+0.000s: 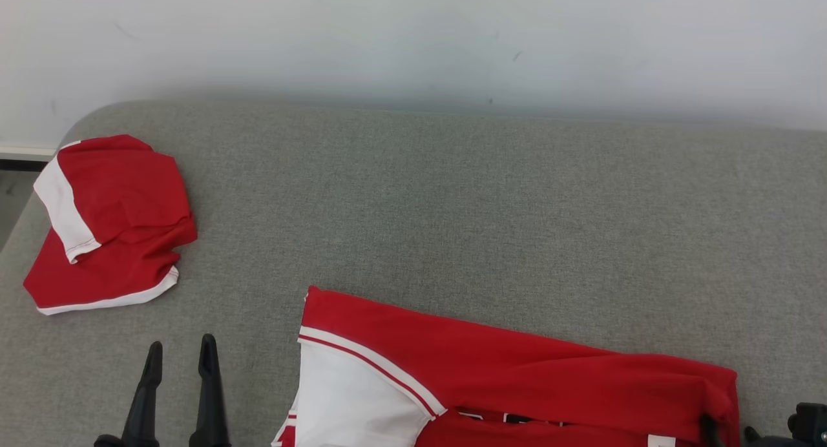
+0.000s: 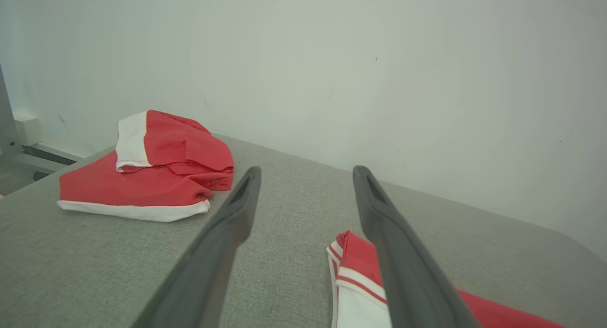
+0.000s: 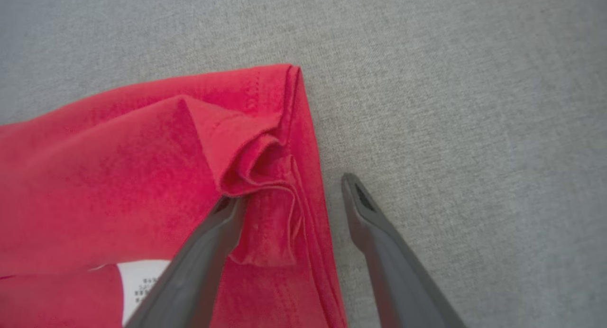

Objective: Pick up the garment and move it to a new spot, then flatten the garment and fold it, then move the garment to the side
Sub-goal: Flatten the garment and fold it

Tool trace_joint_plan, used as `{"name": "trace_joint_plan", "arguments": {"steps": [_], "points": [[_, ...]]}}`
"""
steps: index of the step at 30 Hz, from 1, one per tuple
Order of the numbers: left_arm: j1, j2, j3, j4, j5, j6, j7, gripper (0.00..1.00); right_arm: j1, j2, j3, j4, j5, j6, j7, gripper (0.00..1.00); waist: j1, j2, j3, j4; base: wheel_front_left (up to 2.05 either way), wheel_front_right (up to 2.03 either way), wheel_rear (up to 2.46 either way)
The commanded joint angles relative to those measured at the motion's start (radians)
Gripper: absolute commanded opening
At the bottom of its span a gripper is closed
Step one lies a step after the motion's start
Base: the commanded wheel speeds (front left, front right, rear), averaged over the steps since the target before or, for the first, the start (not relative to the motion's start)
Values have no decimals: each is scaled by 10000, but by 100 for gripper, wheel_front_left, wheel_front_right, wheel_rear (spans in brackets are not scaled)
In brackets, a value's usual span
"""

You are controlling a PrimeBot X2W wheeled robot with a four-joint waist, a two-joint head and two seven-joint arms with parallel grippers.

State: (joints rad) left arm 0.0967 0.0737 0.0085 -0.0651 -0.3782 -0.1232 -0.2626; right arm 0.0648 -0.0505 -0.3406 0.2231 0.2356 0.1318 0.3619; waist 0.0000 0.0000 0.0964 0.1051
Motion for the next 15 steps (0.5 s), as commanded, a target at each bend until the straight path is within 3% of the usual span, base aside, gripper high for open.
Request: {"name": "trace_joint_plan", "arguments": {"steps": [1,7,8,9,10,15], "points": [[-122,-26,2,57,36,0,-21,100,-82,1,-32,84,-53,-24,62,100,0,0,30,25,0,0,0],[-202,-72,-41,224,58,-63,-21,100,-217,57,82,739,-97,-24,1323,100,0,0,106,147,0,0,0],[-207,-74,-31,245,63,-68,-21,100,-220,66,145,730,-47,-24,1535,84,0,0,106,164,0,0,0],[-223,-76,-31,245,67,-74,-21,100,-218,81,171,677,-51,-24,1637,27,0,0,108,180,0,0,0],[-236,-82,-29,248,63,-79,-21,100,-217,86,216,595,-96,-24,1716,0,0,0,111,195,0,0,0],[-247,-94,39,253,77,-70,-21,100,-598,-18,-385,-164,-397,-27,1488,0,0,0,146,176,0,0,0]]}}
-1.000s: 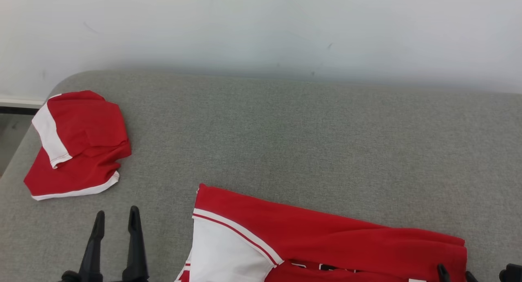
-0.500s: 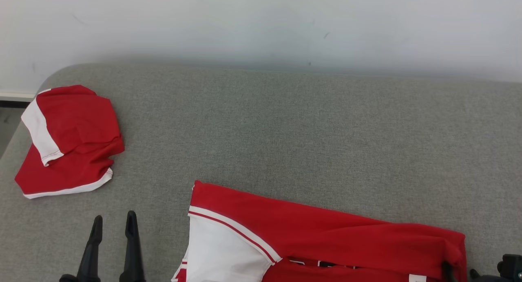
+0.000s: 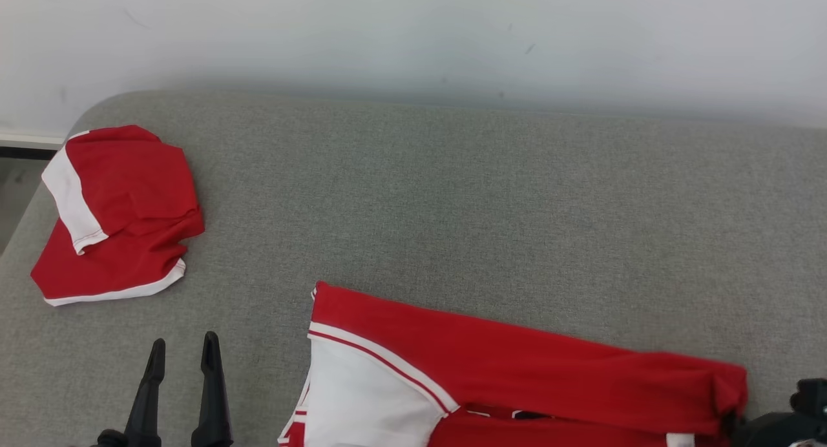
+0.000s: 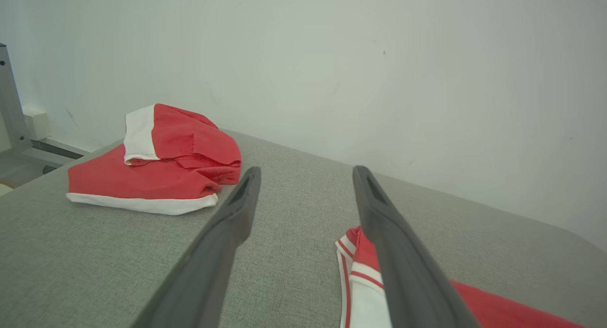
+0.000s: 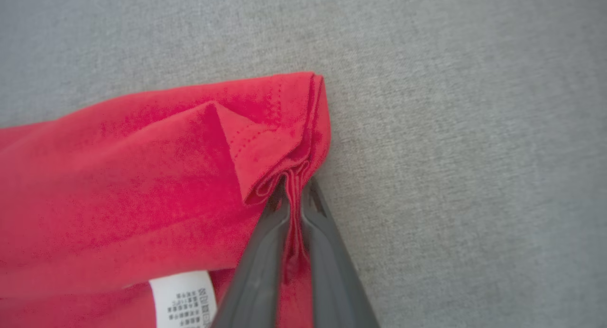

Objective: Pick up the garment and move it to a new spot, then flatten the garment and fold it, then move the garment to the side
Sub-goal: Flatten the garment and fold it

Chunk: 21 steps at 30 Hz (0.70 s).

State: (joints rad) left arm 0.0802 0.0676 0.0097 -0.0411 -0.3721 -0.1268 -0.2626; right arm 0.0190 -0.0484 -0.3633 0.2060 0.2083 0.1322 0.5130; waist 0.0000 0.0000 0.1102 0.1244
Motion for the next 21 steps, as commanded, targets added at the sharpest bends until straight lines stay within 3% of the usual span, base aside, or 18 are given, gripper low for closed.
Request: {"name": "trace_joint_plan", "arguments": {"steps": [1,9,15,21], "points": [[-69,-36,39,19,23,-26,-21,100,-252,-54,-334,-156,-185,-31,-73,0,0,0,19,-37,0,0,0],[-206,-54,-149,47,-1,-33,-21,100,-738,-40,-1651,-1303,-1023,-29,191,0,0,0,149,-136,0,0,0],[-193,-9,-202,18,-28,-34,-21,100,-204,-28,-2886,-2504,-1956,-29,793,0,0,0,155,-184,0,0,0],[-63,77,-140,-23,24,-34,-21,100,252,-26,-2811,-3401,-1816,-29,1486,0,0,0,50,-393,0,0,0]]}}
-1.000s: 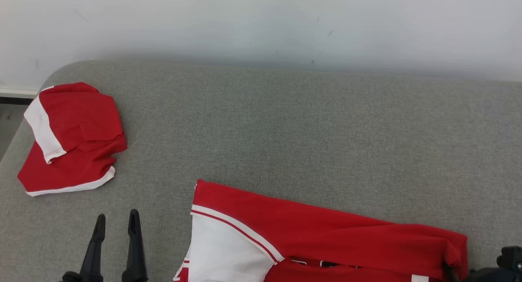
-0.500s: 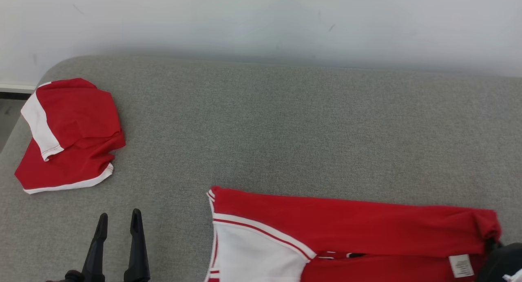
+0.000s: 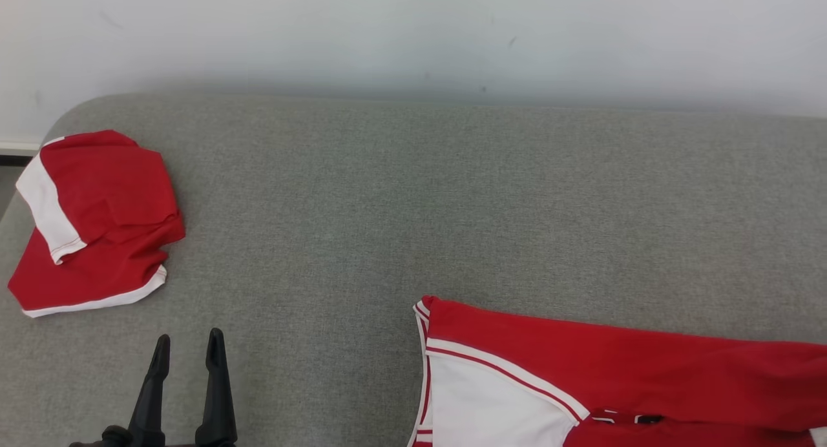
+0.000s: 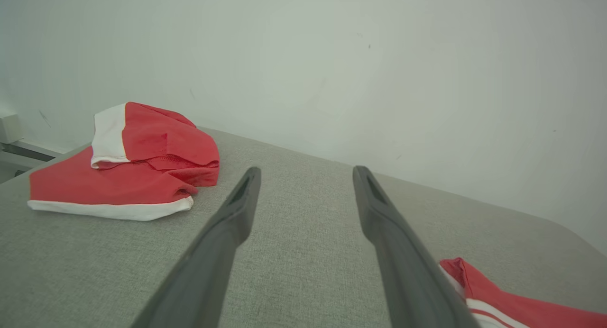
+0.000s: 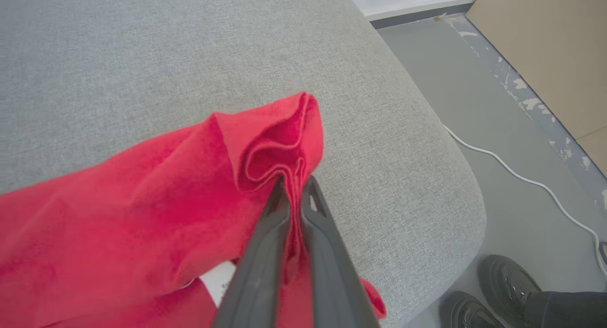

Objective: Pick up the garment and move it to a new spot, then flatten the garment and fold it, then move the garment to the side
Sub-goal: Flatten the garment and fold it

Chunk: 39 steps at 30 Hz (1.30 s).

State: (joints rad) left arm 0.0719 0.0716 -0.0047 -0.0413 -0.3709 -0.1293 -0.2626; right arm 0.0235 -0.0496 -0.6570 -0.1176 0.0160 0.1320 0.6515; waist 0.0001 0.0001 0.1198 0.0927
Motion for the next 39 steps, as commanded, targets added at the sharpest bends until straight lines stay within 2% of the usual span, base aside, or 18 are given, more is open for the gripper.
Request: {"name": "trace_joint_plan", "arguments": {"steps": [1,6,12,15,22,26,32,39], "points": [[20,37,4,-21,13,-9,-21,100,207,-15,127,-164,107,-27,101,0,-1,-1,-46,-75,0,0,0],[2,91,-20,1,35,-9,-21,100,647,-9,1653,-1009,1070,-26,715,0,-1,-1,-126,-161,0,0,0],[66,84,-97,108,5,-10,-22,100,907,-12,4272,-1565,2811,-26,729,0,-1,-1,-241,-111,0,0,0],[39,79,-150,155,5,-10,-22,100,629,-12,5499,-1255,3322,-26,424,0,-1,-1,-291,-21,0,0,0],[-171,154,-413,385,1,-10,-22,100,-364,-15,7780,262,3401,-26,-309,0,-1,-1,-407,430,0,0,0],[-389,215,-652,560,-22,-10,-22,100,-967,-16,8405,1215,3228,-26,-676,0,-1,-1,-424,736,0,0,0],[-632,211,-1022,785,-82,-10,-22,100,-1914,-16,9281,2594,3550,-26,-1079,0,-1,-1,-351,1088,0,0,0],[-755,171,-1181,900,-166,-10,-22,100,-2030,-16,9771,3257,3635,-26,-1120,0,-1,-1,-272,1390,0,0,0]]}}
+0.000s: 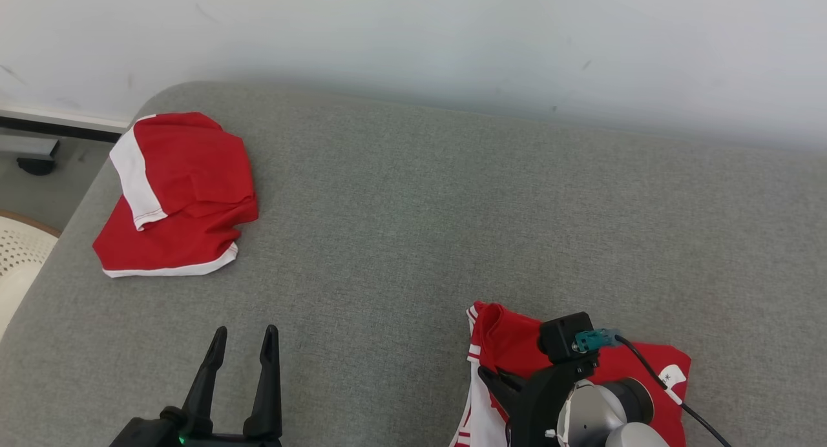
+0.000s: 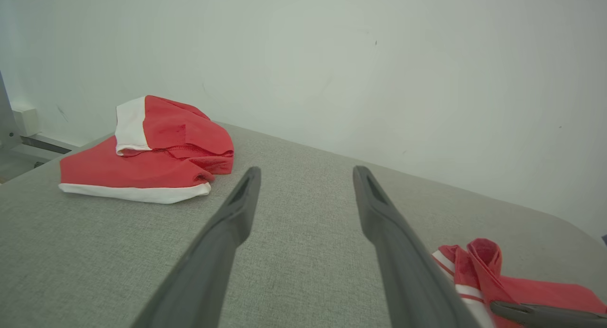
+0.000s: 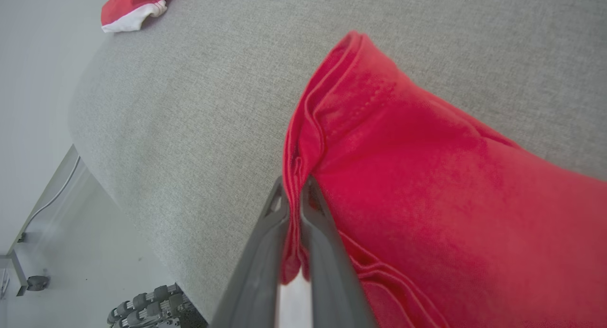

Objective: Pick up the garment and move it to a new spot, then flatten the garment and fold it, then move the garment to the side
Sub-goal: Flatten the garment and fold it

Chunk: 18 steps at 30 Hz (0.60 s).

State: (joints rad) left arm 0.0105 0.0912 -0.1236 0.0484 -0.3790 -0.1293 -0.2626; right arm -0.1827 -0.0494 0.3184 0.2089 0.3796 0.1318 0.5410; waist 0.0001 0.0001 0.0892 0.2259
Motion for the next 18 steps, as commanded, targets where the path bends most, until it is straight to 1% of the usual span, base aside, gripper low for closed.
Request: {"name": "trace_joint_plan", "arguments": {"steps": [1,8,9,10,11,15,18], "points": [[-139,-28,-5,8,-92,-10,-22,100,84,-17,11,32,-62,-24,11,0,-1,-1,45,85,0,0,0],[-72,-53,58,-11,-123,-11,-22,100,361,-18,-234,-95,-321,-24,58,0,-1,-1,84,104,0,0,0],[-70,-56,70,-7,-131,-11,-22,100,401,-18,-282,-127,-350,-24,55,4,-1,-1,87,91,0,0,0],[-80,-62,74,3,-136,-11,-22,100,428,-17,-323,-169,-321,-24,25,45,-1,-1,89,79,0,0,0],[-96,-63,76,12,-136,-11,-22,100,450,-17,-333,-234,-169,-24,6,100,-1,-1,91,67,0,0,0],[-111,-62,91,31,-138,-11,-22,100,700,-17,-158,-954,729,-24,166,100,-1,-1,79,9,0,0,0],[-90,-55,112,33,-139,-11,-22,100,1024,-23,-222,-1933,1179,-24,671,100,-1,-1,71,-29,0,0,0]]}}
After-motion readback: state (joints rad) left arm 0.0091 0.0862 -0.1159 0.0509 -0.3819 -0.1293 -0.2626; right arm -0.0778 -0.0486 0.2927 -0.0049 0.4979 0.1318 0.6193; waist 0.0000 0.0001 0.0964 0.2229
